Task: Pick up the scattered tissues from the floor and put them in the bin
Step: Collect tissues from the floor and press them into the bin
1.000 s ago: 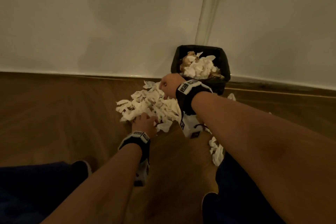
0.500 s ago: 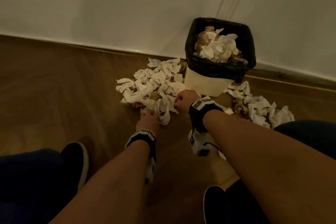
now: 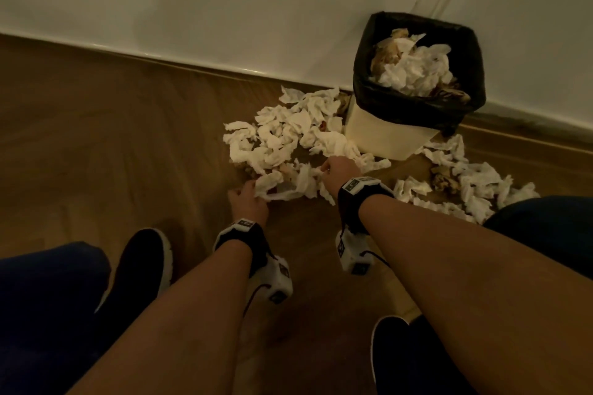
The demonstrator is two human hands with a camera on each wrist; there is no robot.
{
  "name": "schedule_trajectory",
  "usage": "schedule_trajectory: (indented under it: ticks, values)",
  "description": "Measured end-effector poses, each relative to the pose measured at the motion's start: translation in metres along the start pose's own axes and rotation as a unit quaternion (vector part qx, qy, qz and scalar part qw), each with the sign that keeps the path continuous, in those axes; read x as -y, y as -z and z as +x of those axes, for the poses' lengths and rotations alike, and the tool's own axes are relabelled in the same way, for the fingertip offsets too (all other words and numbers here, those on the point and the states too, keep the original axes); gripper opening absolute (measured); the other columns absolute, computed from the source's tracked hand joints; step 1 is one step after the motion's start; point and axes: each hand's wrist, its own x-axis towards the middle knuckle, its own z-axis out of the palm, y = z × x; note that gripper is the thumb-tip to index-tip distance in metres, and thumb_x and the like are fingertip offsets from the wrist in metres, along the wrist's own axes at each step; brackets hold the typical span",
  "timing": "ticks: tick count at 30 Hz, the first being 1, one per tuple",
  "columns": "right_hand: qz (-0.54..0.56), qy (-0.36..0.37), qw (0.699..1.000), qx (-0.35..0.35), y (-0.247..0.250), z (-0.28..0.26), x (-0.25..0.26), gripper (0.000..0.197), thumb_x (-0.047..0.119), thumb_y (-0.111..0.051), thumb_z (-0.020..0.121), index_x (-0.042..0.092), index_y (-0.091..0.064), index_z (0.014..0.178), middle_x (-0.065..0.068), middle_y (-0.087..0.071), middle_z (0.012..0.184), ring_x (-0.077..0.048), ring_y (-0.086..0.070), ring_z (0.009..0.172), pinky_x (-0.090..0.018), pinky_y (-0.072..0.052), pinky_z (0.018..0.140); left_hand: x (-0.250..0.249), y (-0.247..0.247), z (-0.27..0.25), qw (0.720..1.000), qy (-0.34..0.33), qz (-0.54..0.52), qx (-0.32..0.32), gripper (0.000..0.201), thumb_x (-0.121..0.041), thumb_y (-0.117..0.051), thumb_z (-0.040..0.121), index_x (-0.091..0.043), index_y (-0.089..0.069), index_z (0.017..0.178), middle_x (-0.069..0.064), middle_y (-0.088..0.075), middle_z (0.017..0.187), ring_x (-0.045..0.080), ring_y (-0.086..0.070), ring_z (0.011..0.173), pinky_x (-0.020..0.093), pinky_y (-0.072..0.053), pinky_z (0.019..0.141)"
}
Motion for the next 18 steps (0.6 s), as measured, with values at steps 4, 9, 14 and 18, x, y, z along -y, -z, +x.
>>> schedule_trajectory:
  ticks: [4, 9, 14, 18]
  values:
    - [-0.007, -0.026, 1.000, -0.014, -0.011, -0.001, 0.004, 0.034, 0.021, -0.047, 0.093, 0.017, -0.051, 0.127, -0.011, -0.036, 0.135, -0.034, -0.038, 0.124, -0.043, -0.040, 0.098, 0.019, 0.014, -0.001, 0.987, 0.074, -0.143, -0.029, 0.033, -0.009, -0.038, 0.094, -0.014, -0.060, 0.118, 0.015, -0.059, 0.120, 0.028, -0.055, 0.100, 0.033, -0.045, 0.081]
    - [-0.077, -0.038, 0.995, 0.047, -0.018, -0.005, 0.015, 0.053, 0.036, -0.046, 0.092, 0.028, -0.032, 0.142, -0.013, -0.014, 0.150, -0.043, -0.024, 0.133, -0.047, -0.027, 0.111, 0.016, 0.032, 0.002, 0.924, 0.259, -0.282, -0.007, 0.037, -0.019, -0.043, 0.098, -0.004, -0.050, 0.131, 0.016, -0.053, 0.131, 0.028, -0.052, 0.104, 0.033, -0.043, 0.093]
    - [-0.073, -0.070, 0.988, 0.116, -0.025, -0.007, 0.017, 0.060, 0.057, -0.041, 0.091, 0.028, -0.032, 0.143, -0.014, -0.010, 0.151, -0.045, -0.024, 0.134, -0.049, -0.030, 0.107, 0.020, 0.034, -0.008, 0.912, 0.263, -0.314, -0.030, 0.045, -0.024, -0.044, 0.098, -0.001, -0.039, 0.137, 0.017, -0.047, 0.136, 0.034, -0.048, 0.122, 0.035, -0.041, 0.096]
    - [-0.080, -0.062, 0.988, 0.119, -0.025, -0.006, 0.020, 0.039, 0.030, -0.051, 0.094, 0.009, -0.054, 0.126, -0.016, -0.038, 0.140, -0.034, -0.047, 0.121, -0.038, -0.043, 0.100, 0.014, 0.035, -0.006, 0.901, 0.285, -0.328, 0.002, 0.053, -0.042, -0.057, 0.088, -0.006, -0.054, 0.127, 0.015, -0.056, 0.127, 0.033, -0.054, 0.115, 0.038, -0.045, 0.094]
